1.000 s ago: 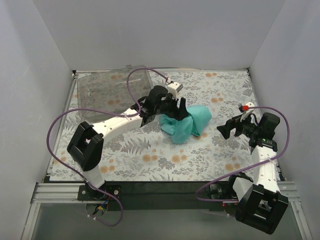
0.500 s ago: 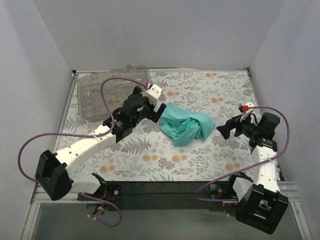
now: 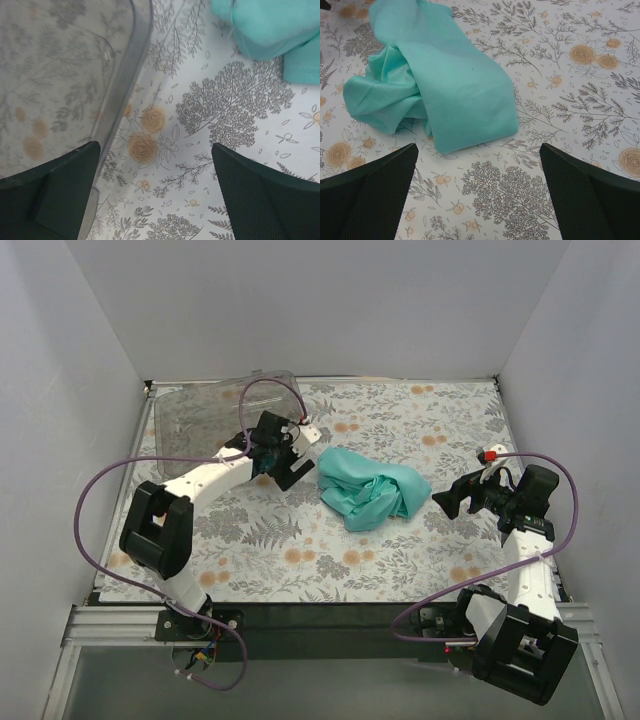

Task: Fold and stack the t-shirts
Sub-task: Flatten the tshirt out

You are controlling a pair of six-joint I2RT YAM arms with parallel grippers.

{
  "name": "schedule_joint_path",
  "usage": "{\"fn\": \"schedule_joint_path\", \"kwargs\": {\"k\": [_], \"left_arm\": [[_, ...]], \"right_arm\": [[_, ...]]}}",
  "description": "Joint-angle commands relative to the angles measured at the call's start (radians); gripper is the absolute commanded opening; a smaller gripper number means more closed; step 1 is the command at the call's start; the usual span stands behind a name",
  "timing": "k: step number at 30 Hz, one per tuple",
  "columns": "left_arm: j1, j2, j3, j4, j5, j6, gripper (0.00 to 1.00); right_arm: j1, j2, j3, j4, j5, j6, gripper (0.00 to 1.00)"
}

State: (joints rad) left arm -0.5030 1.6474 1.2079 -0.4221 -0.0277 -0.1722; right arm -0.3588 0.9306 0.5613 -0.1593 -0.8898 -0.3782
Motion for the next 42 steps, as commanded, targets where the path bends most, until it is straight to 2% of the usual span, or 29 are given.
{"fn": "schedule_joint_path", "kwargs": {"k": [1, 7, 12, 14, 17, 19, 21, 24, 25, 27, 33, 36, 37, 40, 42], "left_arm": [[0.033, 0.055, 0.056, -0.075, 0.041, 0.068, 0.86], [0.061, 0.175, 0.128, -0.078, -0.026, 0.08, 0.83], [0.069, 0.201, 0.101, -0.023, -0.075, 0.088, 0.79], [0.075, 0.209, 0.093, -0.014, -0.1, 0.083, 0.74], [0.08, 0.218, 0.076, 0.015, -0.155, 0.06, 0.45], [0.08, 0.198, 0.061, 0.034, -0.173, 0.034, 0.31], [0.08, 0.169, 0.029, 0.042, -0.205, -0.002, 0.27], [0.08, 0.126, -0.019, 0.042, -0.259, -0.076, 0.07], [0.08, 0.114, -0.033, 0.043, -0.28, -0.142, 0.0], [0.081, 0.1, -0.06, 0.052, -0.357, -0.202, 0.0], [0.122, 0.162, -0.01, 0.04, -0.406, -0.355, 0.0], [0.15, 0.296, 0.171, -0.08, -0.497, -0.466, 0.0], [0.158, 0.342, 0.279, -0.124, -0.524, -0.499, 0.0], [0.199, 0.481, 0.495, -0.254, -0.487, -0.584, 0.0], [0.231, 0.535, 0.551, -0.273, -0.466, -0.608, 0.0]], "right_arm": [[-0.003, -0.003, 0.043, 0.006, -0.017, -0.01, 0.98], [-0.003, -0.003, 0.043, 0.006, -0.017, -0.01, 0.98], [-0.003, -0.003, 0.043, 0.006, -0.021, -0.01, 0.98], [-0.003, -0.001, 0.043, 0.006, -0.021, -0.01, 0.98], [-0.003, -0.004, 0.043, 0.004, -0.023, -0.01, 0.98], [-0.003, -0.007, 0.043, 0.004, -0.02, -0.01, 0.98], [-0.003, -0.009, 0.045, 0.004, -0.021, -0.01, 0.98], [-0.003, -0.012, 0.045, 0.004, -0.023, -0.01, 0.98], [-0.003, -0.013, 0.046, 0.004, -0.024, -0.008, 0.98], [-0.003, -0.013, 0.046, 0.004, -0.028, -0.008, 0.98], [-0.005, -0.013, 0.043, 0.004, -0.029, -0.007, 0.98], [-0.005, -0.012, 0.043, 0.004, -0.026, -0.007, 0.98], [-0.005, -0.012, 0.043, 0.004, -0.028, -0.007, 0.98], [-0.006, -0.012, 0.043, 0.004, -0.029, -0.008, 0.98], [-0.008, -0.012, 0.043, 0.004, -0.029, -0.008, 0.98]]}}
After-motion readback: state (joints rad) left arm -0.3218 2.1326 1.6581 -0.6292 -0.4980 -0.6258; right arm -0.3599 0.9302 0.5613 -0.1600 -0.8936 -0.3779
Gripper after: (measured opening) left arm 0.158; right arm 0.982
